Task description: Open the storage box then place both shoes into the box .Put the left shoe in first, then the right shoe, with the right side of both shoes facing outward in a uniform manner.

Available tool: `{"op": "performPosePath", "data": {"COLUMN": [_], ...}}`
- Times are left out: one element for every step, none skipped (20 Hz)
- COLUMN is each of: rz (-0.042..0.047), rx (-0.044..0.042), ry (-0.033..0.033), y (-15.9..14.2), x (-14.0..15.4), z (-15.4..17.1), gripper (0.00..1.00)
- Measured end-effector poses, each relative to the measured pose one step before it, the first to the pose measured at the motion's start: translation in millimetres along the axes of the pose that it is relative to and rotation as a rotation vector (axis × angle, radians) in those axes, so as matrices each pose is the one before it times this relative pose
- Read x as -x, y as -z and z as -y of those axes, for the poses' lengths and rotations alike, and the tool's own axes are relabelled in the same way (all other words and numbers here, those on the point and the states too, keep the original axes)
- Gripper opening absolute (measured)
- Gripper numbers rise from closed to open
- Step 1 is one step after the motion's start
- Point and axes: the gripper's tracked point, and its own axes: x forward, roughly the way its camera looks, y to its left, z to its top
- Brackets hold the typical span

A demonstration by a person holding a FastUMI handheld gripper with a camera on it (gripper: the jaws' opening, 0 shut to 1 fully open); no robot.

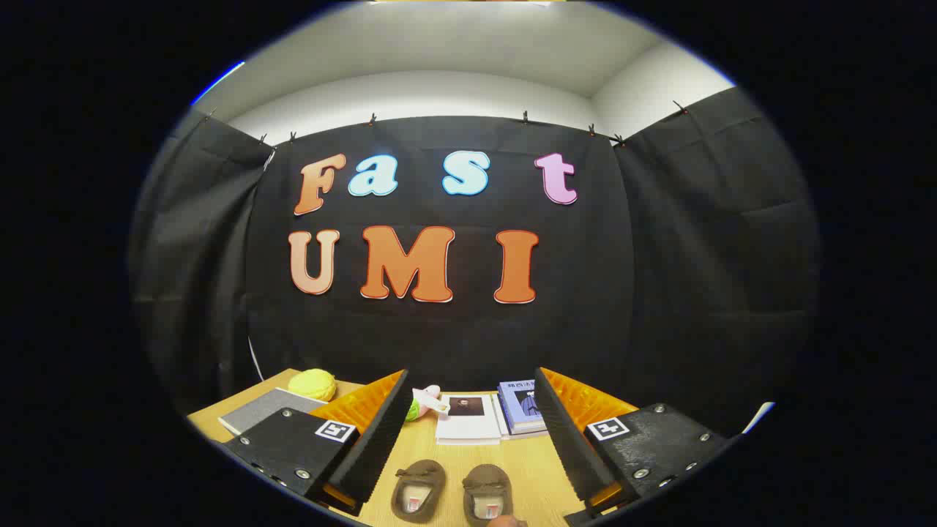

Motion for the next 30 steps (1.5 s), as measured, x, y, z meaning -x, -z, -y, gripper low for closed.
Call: {"op": "performPosePath", "data": {"rz": [-0.00303, 0.00537, 0.00928, 0.01124, 0.01039, 0.00562, -0.00945, -0.0105, 0.00267, 0.00608, 0.00075, -0.00257, -0.00683, -0.01125, -0.00644, -0.00077, -0.0003, -0.0038, -0.00154, -0.00073, -0.00498, -0.00986, -0.0124, -0.01742, -0.01985, -0.02452, -0.02208, -0.01248, -0.01983, -0.02746], "rx": [-0.00049, 0.00194, -0.00077, -0.00581, -0.01067, -0.01589, -0.01308, -0.00812, -0.00518, 0.00117, 0.00353, 0.00265, -0.00015, -0.00431, -0.0083, -0.00634, -0.00633, -0.0089, -0.01643, -0.02081, -0.01984, -0.01835, -0.01785, -0.00986, -0.00507, -0.00651, -0.01175, -0.02208, -0.02763, -0.02484], "ry": [0.01031, 0.00587, 0.00357, -0.00222, -0.0079, -0.01295, -0.01189, -0.01734, -0.00989, -0.00218, 0.0009, -0.00195, -0.00927, -0.01176, -0.00731, 0.00259, 0.00822, 0.00436, -0.00802, -0.02408, -0.0267, -0.02241, -0.01743, -0.0191, -0.02356, -0.0289, -0.0395, -0.04985, -0.05282, -0.04987], "y": [0.21, -4.76, -6.35, -6.22, -3.29, -3.36, 1.78, 1.37, -2.14, -1.69, 2.6, 3.73, 5.78, 5.37, 5.03, 2.42, 2.93, 2.68, 1.58, 1.43, 2.92, 6.58, 8.78, 10.42, 11.78, 13.21, 12.91, 10.5, 12.16, 18.11], "x": [-5.53, -3.1, -2.25, -2.58, -2.03, -2.8, -3.09, -4.85, -4.24, -4.41, -3.55, -2.25, -1.26, -1.12, -1.81, -0.06, -1.34, -1.23, 1.06, -0.38, -0.09, -2.34, -1.1, -2.29, -1.82, -1.7, -1.46, -2.4, -1.34, -4.54], "z": [5.36, 4.01, 1.89, 1.49, -0.5, -2.03, -1.18, -3.14, -2.61, -0.43, -0.38, -1.42, -3.22, -2.83, -1.44, 1.97, 3.56, 0.96, -4.46, -8.22, -8.42, -8.18, -5.4, -8.81, -10.62, -13.01, -14.05, -16.94, -15.92, -11.55], "gripper": [0.99, 0.99, 0.99, 0.99, 0.99, 0.99, 0.99, 0.99, 0.99, 0.99, 0.99, 0.99, 0.99, 0.99, 0.99, 0.99, 0.99, 0.99, 0.99, 0.99, 0.99, 0.99, 0.99, 0.99, 0.99, 0.99, 0.99, 0.98, 0.98, 0.98]}}
